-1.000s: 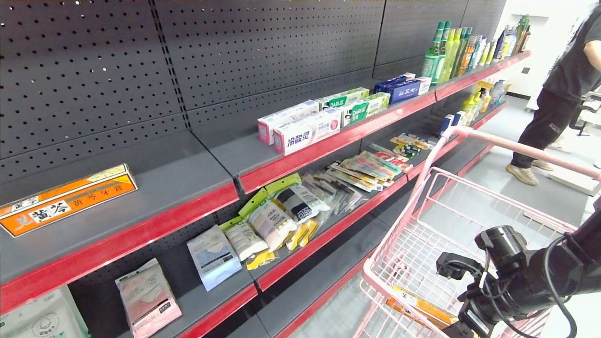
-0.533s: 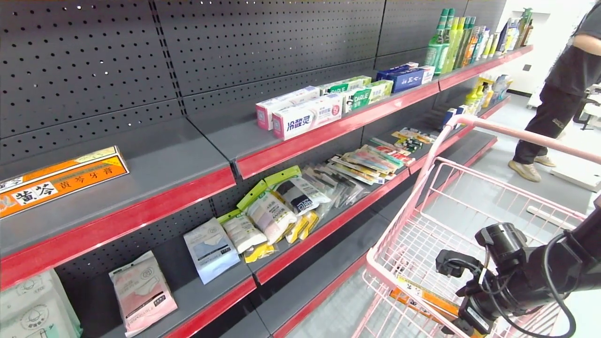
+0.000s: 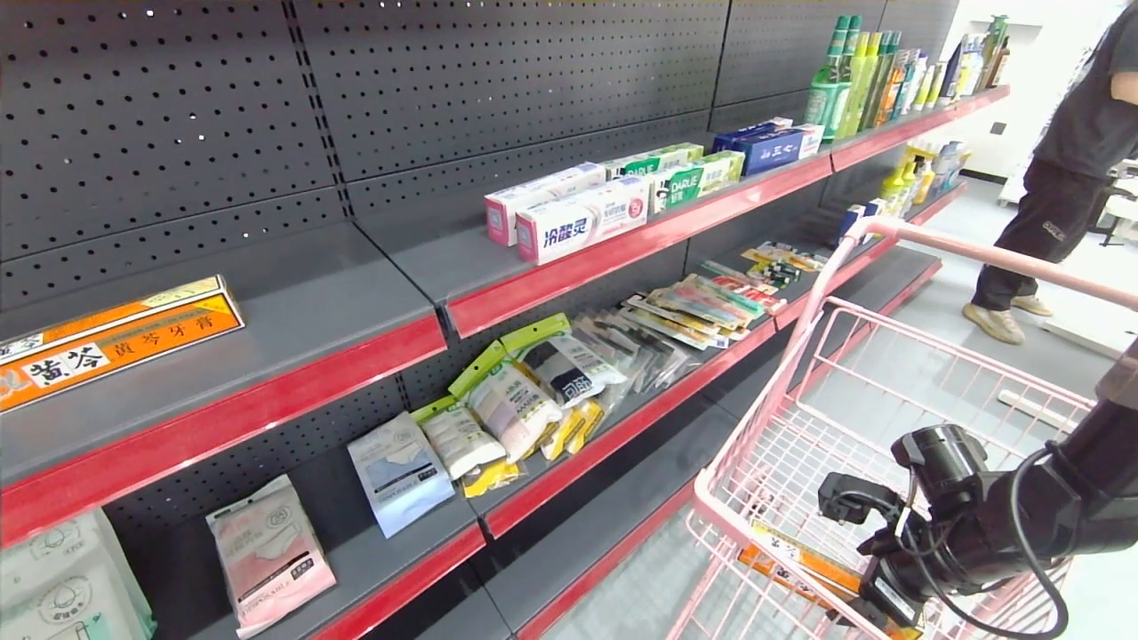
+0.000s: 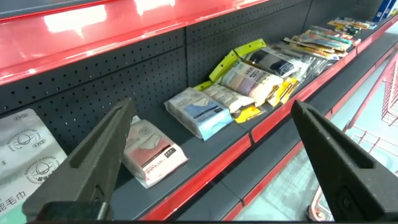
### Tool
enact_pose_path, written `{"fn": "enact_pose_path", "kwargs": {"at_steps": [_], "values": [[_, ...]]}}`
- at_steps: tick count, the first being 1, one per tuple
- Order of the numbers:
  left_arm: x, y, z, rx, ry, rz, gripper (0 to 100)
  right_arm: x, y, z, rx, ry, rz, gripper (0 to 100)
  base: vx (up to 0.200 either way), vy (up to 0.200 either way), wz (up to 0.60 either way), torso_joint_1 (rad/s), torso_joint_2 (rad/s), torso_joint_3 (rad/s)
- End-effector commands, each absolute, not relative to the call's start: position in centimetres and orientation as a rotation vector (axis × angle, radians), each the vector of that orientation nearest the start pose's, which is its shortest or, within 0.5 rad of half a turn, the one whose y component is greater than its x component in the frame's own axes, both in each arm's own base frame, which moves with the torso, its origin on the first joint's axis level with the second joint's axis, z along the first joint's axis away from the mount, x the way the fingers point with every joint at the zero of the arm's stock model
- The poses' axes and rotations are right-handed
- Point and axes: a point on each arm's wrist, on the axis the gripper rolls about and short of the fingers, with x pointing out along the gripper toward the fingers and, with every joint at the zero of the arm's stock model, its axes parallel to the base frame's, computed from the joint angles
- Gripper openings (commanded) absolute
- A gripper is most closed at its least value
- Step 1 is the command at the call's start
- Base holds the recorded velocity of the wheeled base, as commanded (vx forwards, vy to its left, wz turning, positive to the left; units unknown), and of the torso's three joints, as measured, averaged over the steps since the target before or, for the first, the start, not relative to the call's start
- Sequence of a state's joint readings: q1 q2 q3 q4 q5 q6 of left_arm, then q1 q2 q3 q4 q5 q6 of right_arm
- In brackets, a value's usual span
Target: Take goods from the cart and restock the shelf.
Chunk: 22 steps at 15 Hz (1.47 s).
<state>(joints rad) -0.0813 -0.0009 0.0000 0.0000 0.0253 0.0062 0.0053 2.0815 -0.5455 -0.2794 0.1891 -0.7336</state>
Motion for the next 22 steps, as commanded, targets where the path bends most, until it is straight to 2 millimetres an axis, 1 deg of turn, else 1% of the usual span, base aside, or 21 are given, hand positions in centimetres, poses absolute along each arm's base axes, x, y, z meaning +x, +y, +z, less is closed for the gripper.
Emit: {"fn": "enact_pose_path", "kwargs": {"at_steps": [1,4,13,14,17,20,22], "values": [[-2.3,0.2,7.5,0.006,0.000,-0.055,100,26.0,0.4,-1.8,-0.525,1.152,0.621,100,0.000,0.000,0.00,0.000,0.00,0.000],[-2.3,0.2,7.5,0.006,0.000,-0.055,100,26.2,0.4,-2.4,-0.537,1.154,0.611,100,0.000,0.000,0.00,0.000,0.00,0.000],[-2.3,0.2,7.5,0.006,0.000,-0.055,100,26.2,0.4,-2.6,-0.535,1.153,0.613,100,0.000,0.000,0.00,0.000,0.00,0.000],[-2.3,0.2,7.5,0.006,0.000,-0.055,100,26.2,0.4,-2.5,-0.535,1.151,0.614,0,0.000,0.000,0.00,0.000,0.00,0.000],[-2.3,0.2,7.5,0.006,0.000,-0.055,100,26.1,0.4,-2.6,-0.535,1.154,0.614,0,0.000,0.000,0.00,0.000,0.00,0.000],[-2.3,0.2,7.5,0.006,0.000,-0.055,100,25.5,0.4,-2.8,-0.520,1.178,0.617,0,0.000,0.000,0.00,0.000,0.00,0.000],[-2.3,0.2,7.5,0.006,0.000,-0.055,100,25.8,0.4,-2.1,-0.518,1.146,0.604,0,0.000,0.000,0.00,0.000,0.00,0.000]]}}
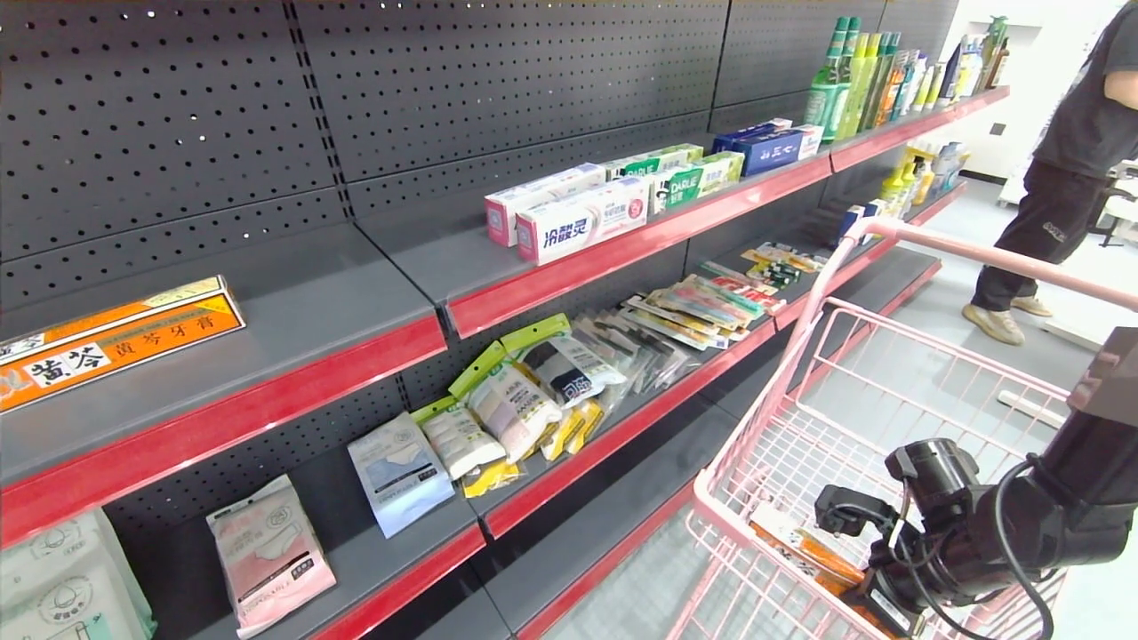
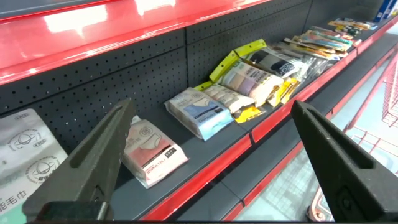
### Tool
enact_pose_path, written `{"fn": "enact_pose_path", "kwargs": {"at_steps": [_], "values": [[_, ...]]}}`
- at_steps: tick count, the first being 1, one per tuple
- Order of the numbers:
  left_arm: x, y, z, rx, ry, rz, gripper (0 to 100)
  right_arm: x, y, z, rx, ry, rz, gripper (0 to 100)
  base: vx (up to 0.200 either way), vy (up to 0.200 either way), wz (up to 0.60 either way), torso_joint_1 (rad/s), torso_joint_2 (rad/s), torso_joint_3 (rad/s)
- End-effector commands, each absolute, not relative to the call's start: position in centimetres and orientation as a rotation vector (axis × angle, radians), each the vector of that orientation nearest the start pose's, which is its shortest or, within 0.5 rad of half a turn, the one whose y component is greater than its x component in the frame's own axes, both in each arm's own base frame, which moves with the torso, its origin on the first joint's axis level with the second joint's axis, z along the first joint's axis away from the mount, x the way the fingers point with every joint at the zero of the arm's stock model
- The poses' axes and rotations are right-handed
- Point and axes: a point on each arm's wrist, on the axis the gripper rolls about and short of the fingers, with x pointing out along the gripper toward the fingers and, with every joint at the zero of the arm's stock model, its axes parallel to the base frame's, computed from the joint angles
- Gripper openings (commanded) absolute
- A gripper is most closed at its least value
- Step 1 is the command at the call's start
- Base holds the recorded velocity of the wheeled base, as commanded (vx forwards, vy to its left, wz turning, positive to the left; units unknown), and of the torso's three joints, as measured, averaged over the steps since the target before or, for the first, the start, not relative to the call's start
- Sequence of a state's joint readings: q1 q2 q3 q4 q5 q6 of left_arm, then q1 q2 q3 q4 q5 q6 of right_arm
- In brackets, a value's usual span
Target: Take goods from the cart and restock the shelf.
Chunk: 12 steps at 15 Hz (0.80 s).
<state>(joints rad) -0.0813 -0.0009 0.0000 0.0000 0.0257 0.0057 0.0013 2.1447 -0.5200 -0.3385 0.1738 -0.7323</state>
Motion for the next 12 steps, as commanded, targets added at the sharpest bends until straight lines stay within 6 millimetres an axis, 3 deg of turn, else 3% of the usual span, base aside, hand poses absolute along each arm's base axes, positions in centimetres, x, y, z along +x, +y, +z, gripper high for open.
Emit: {"fn": "enact_pose_path", "kwargs": {"at_steps": [1,7,11,12], "values": [[-2.3,0.2,7.5,0.006,0.000,-0.055,100,25.8,0.4,-0.4,-0.503,1.094,0.566,0,0.000,0.000,0.00,0.000,0.00,0.000],[-2.3,0.2,7.5,0.006,0.000,-0.055,100,24.0,0.6,6.9,-0.270,0.896,0.338,0,0.000,0.000,0.00,0.000,0.00,0.000],[-2.3,0.2,7.5,0.006,0.000,-0.057,100,20.4,1.3,12.7,-0.011,0.676,0.171,0,0.000,0.000,0.00,0.000,0.00,0.000],[-2.3,0.2,7.5,0.006,0.000,-0.057,100,19.5,1.3,13.3,-0.001,0.649,0.107,0,0.000,0.000,0.00,0.000,0.00,0.000]]}}
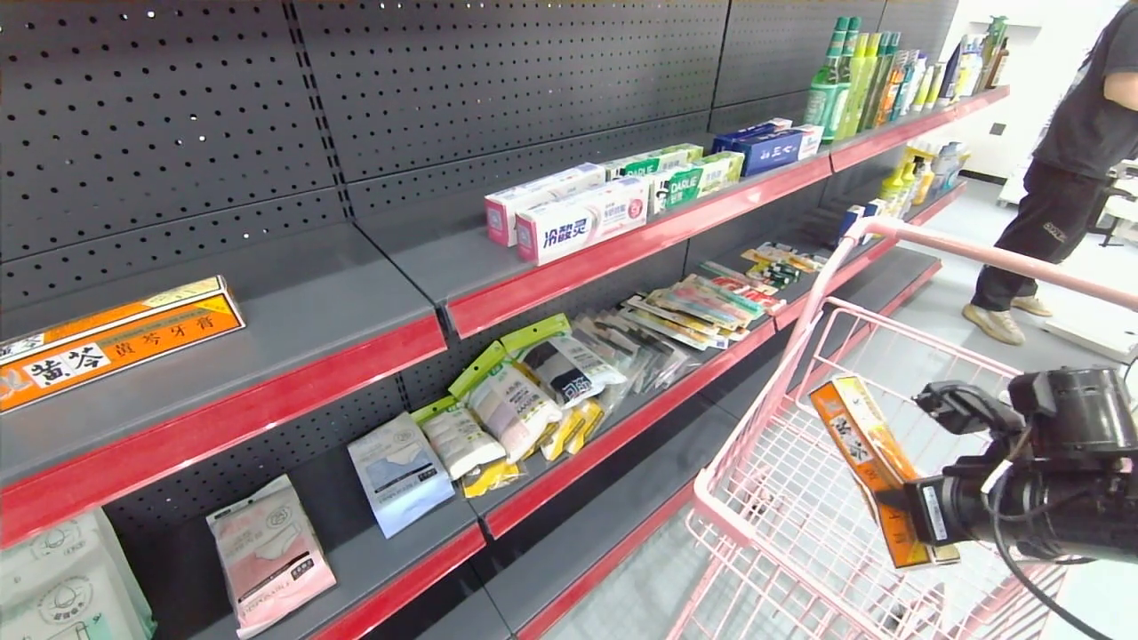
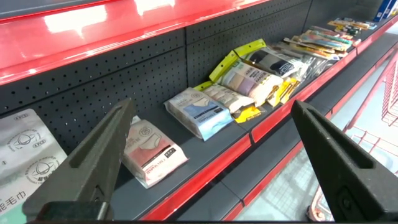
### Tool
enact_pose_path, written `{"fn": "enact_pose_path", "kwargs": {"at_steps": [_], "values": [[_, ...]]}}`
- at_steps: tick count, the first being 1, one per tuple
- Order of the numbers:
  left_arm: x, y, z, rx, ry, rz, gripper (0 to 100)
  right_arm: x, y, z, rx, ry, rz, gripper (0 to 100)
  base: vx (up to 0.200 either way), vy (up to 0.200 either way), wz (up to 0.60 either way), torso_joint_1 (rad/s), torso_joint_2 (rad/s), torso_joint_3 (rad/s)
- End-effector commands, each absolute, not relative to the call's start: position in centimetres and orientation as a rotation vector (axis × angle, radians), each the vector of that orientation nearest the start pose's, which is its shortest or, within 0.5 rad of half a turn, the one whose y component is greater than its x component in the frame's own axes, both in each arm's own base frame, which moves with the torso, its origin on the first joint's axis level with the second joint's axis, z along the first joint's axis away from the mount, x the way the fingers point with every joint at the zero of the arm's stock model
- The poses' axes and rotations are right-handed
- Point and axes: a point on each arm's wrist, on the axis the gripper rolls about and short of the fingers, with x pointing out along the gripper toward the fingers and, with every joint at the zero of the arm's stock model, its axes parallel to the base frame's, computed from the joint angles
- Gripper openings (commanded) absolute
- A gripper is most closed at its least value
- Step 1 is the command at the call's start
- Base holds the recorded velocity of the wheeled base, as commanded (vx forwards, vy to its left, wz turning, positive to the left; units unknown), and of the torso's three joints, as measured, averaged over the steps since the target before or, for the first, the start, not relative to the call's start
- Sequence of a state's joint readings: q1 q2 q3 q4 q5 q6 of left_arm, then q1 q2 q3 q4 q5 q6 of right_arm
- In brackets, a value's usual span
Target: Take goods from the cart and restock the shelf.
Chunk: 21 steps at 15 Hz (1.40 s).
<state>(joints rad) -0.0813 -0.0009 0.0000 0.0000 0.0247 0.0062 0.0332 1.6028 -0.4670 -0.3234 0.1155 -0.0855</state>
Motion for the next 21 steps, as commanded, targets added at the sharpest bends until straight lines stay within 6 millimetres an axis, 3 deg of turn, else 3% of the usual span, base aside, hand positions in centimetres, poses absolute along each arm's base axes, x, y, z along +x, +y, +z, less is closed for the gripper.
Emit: {"fn": "enact_pose_path", "kwargs": {"at_steps": [1,4,7,11,16,21], "values": [[-2.3,0.2,7.5,0.006,0.000,-0.057,100,18.3,1.3,12.9,-0.020,0.658,0.042,0,0.000,0.000,0.00,0.000,0.00,0.000],[-2.3,0.2,7.5,0.006,0.000,-0.057,100,14.7,1.2,12.3,-0.036,0.635,0.038,0,0.000,0.000,0.00,0.000,0.00,0.000],[-2.3,0.2,7.5,0.006,0.000,-0.057,100,12.7,0.9,11.8,-0.038,0.623,0.028,0,0.000,0.000,0.00,0.000,0.00,0.000],[-2.3,0.2,7.5,0.006,0.000,-0.057,100,11.6,0.8,11.7,-0.047,0.600,0.020,0,0.000,0.000,0.00,0.051,-0.11,-0.066],[-2.3,0.2,7.5,0.006,0.000,-0.057,100,10.2,0.7,11.3,-0.061,0.581,0.027,0,0.000,0.000,0.00,0.221,-0.51,-0.289],[-2.3,0.2,7.5,0.006,0.000,-0.057,100,10.3,0.7,11.5,-0.102,0.572,0.036,0,0.000,0.000,0.00,0.252,-0.56,-0.306]]}}
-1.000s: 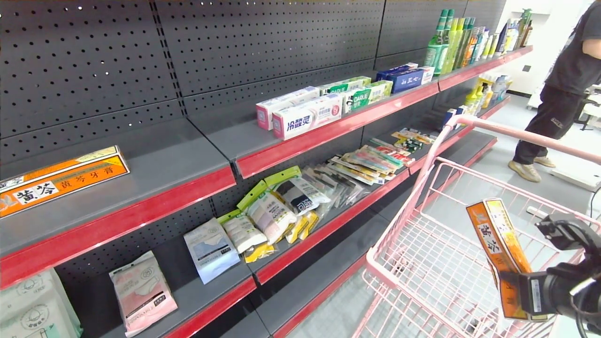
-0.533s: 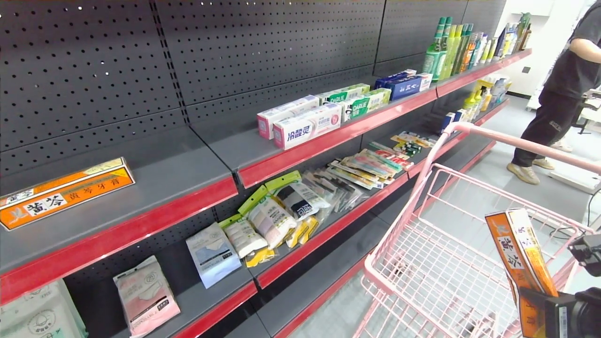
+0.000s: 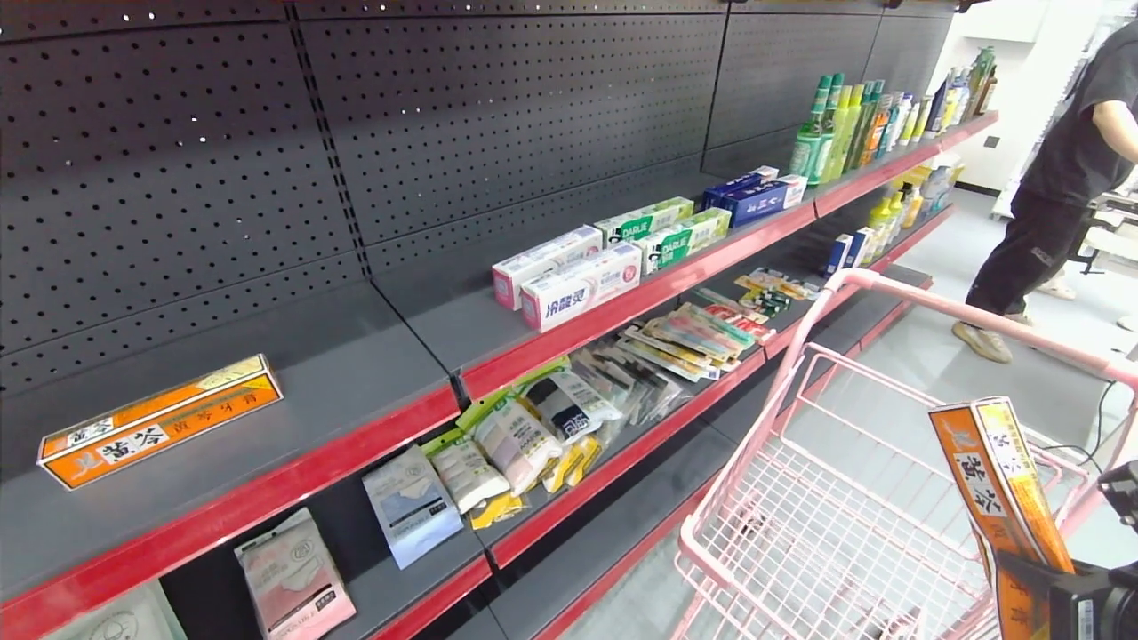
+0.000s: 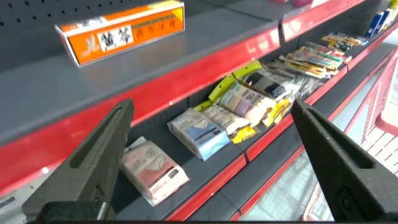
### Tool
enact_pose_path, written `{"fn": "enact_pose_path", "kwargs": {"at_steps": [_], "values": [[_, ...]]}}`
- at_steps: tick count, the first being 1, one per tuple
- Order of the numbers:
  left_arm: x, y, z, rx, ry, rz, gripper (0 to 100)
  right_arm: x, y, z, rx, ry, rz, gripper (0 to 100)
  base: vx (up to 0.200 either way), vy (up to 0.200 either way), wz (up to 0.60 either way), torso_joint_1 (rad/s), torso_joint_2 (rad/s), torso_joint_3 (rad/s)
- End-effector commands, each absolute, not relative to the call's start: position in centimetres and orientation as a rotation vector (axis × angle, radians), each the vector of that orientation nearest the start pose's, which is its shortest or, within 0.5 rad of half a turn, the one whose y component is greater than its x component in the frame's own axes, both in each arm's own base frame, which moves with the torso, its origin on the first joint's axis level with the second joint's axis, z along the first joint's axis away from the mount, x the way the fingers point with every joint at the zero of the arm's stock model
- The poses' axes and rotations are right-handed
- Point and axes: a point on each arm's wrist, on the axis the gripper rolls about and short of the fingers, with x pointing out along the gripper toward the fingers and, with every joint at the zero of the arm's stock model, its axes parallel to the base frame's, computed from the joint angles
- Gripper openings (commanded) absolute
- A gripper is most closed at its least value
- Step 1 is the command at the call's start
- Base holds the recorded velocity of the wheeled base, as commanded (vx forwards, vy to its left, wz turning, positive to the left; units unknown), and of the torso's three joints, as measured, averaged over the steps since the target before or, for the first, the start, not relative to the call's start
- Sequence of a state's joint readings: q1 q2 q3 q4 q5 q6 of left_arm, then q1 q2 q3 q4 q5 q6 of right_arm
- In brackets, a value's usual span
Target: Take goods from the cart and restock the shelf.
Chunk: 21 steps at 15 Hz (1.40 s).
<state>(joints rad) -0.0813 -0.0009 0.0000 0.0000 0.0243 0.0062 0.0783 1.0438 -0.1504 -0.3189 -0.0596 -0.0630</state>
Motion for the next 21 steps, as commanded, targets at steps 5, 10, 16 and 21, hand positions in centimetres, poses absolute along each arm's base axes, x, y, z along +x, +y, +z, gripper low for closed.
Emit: {"fn": "enact_pose_path", "kwargs": {"at_steps": [5,10,16,21], "values": [[-2.27,0.24,7.55,0.006,0.000,-0.057,100,10.35,0.68,11.51,-0.104,0.572,0.037,0,0.000,0.000,0.00,0.181,-0.39,-0.204],[-2.27,0.24,7.55,0.006,0.000,-0.057,100,10.35,0.68,11.51,-0.105,0.572,0.037,0,0.000,0.000,0.00,0.168,-0.36,-0.189],[-2.27,0.24,7.55,0.006,0.000,-0.057,100,10.41,0.70,11.46,-0.121,0.576,0.043,0,0.000,0.000,0.00,0.164,-0.35,-0.182],[-2.27,0.24,7.55,0.006,0.000,-0.057,100,10.47,0.70,11.34,-0.121,0.585,0.044,0,0.000,0.000,0.00,0.131,-0.26,-0.137]]}}
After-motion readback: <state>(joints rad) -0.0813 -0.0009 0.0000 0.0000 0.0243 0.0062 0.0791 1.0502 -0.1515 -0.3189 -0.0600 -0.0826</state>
